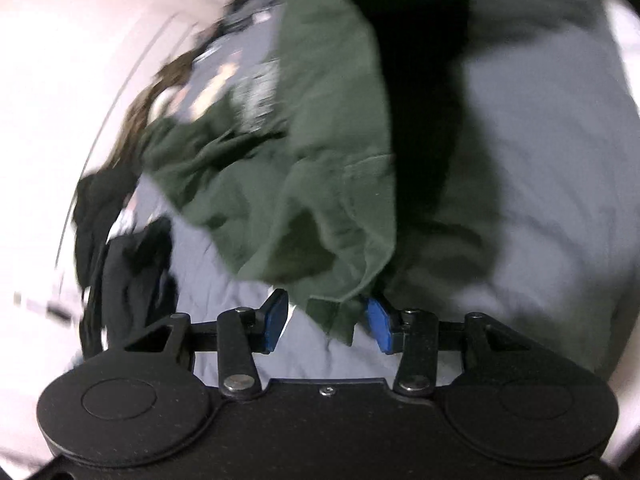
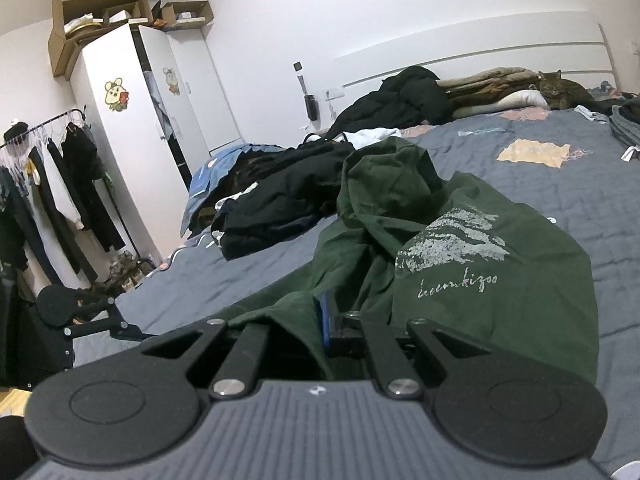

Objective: Fold clothes

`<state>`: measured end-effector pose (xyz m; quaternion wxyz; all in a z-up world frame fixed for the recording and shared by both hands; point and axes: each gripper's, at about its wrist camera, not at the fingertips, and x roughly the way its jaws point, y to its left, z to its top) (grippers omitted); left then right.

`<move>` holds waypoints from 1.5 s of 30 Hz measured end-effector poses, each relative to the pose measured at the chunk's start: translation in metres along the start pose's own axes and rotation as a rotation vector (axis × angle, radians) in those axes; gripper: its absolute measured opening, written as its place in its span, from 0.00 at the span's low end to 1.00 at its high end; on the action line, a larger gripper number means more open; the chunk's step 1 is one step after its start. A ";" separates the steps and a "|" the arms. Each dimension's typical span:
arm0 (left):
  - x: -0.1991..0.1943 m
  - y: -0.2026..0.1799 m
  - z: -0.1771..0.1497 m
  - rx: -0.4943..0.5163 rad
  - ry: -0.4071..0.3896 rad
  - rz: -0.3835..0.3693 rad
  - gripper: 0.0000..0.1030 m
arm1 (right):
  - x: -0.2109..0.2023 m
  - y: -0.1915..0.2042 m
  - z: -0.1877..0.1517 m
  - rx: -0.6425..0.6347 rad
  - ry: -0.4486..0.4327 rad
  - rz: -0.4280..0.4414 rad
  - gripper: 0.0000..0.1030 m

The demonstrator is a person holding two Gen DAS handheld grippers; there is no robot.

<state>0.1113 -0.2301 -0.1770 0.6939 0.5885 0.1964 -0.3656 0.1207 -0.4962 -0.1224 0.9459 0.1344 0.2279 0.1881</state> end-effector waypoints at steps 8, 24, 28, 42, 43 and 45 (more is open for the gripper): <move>-0.004 0.036 -0.009 -0.383 0.048 -0.181 0.07 | -0.005 -0.003 0.005 0.014 -0.038 -0.015 0.05; -0.096 0.128 -0.100 -1.514 0.008 -0.144 0.01 | -0.017 0.006 0.023 -0.002 -0.108 -0.001 0.06; -0.063 0.103 -0.130 -1.488 0.239 -0.078 0.01 | 0.015 0.023 0.000 -0.110 0.062 0.004 0.09; -0.073 0.096 -0.066 -1.418 -0.014 -0.098 0.18 | 0.018 0.038 -0.027 -0.293 0.342 0.075 0.53; -0.067 0.096 -0.060 -1.430 -0.035 -0.099 0.32 | 0.011 0.036 -0.025 -0.288 0.348 0.099 0.57; -0.056 0.097 -0.046 -1.424 -0.087 -0.096 0.37 | -0.002 0.032 -0.018 -0.269 0.379 0.157 0.66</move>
